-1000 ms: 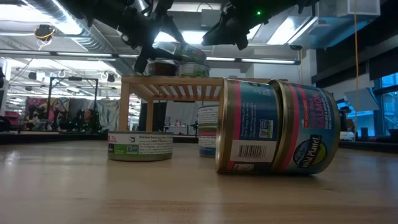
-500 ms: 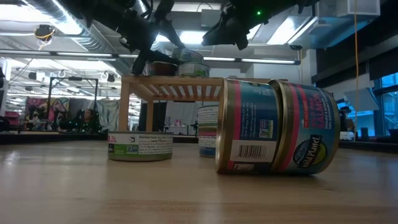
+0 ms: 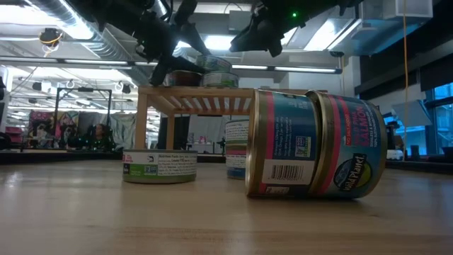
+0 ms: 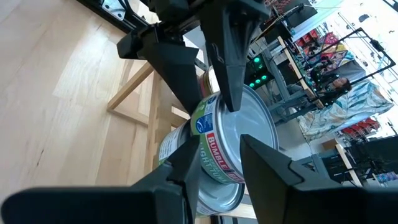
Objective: Stack canned seafood by type on shelf
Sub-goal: Stack the green tuna can on top of the other green tuna can on the shelf
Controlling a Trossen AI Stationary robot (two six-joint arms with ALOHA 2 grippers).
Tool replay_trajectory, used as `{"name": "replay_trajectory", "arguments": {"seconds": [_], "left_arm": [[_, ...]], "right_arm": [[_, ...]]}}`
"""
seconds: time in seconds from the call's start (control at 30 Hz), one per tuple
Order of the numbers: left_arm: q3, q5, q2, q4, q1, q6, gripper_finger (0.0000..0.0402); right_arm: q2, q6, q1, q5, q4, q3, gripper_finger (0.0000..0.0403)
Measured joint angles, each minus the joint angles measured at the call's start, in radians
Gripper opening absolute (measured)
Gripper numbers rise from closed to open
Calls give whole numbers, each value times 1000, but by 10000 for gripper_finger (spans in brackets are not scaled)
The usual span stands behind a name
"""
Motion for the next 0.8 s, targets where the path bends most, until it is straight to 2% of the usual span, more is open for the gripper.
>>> {"name": "replay_trajectory", "arguments": {"seconds": [0.27, 0.53, 0.8], "left_arm": [[0, 13, -1, 2, 0, -16, 188], [0, 15, -3, 11, 0, -17, 257], [0, 15, -3, 9, 0, 16, 263]], "right_arm": [[0, 0, 0, 0, 0, 0, 115], [0, 0, 0, 0, 0, 0, 115], [0, 0, 0, 0, 0, 0, 115]]}}
